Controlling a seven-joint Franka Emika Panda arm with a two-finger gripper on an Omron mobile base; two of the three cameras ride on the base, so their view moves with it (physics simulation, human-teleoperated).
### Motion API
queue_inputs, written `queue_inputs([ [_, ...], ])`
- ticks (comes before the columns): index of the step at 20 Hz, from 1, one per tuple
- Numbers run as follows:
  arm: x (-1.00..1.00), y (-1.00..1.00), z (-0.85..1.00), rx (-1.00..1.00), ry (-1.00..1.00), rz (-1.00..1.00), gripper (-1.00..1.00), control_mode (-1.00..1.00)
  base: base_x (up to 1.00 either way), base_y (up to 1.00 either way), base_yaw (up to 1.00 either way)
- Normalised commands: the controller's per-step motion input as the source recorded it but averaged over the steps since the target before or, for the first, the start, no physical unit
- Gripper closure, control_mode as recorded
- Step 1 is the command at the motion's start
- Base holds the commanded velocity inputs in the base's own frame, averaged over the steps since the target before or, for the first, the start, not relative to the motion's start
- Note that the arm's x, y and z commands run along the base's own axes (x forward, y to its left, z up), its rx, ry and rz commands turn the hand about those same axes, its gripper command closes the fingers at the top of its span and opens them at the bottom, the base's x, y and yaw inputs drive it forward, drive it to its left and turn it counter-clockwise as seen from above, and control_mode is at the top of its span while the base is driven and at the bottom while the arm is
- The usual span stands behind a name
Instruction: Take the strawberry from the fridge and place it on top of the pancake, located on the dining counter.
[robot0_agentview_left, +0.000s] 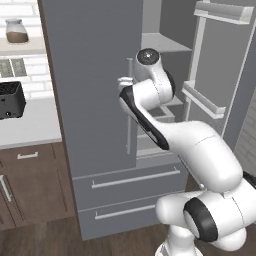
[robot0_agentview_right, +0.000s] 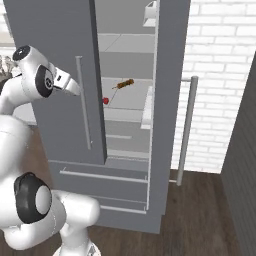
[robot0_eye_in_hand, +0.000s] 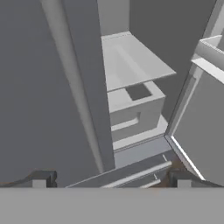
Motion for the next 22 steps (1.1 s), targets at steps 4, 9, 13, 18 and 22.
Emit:
queue_inputs([
  [4,0.71,0.01,0.30,0.11,-0.02,0.21,-1.00,-1.00,0.00,0.00,0.00],
  [9,0.55,0.04,0.02,-0.08,0.09,0.07,-1.00,-1.00,0.00,0.00,0.00],
  [13,0.49,0.13,0.00,-0.16,-0.01,0.00,-1.00,-1.00,0.00,0.00,0.00],
  [18,0.54,0.14,0.00,-0.09,-0.02,0.00,-1.00,-1.00,0.00,0.00,0.00],
  [22,0.58,0.03,0.00,-0.02,0.00,0.04,-1.00,-1.00,0.00,0.00,0.00],
])
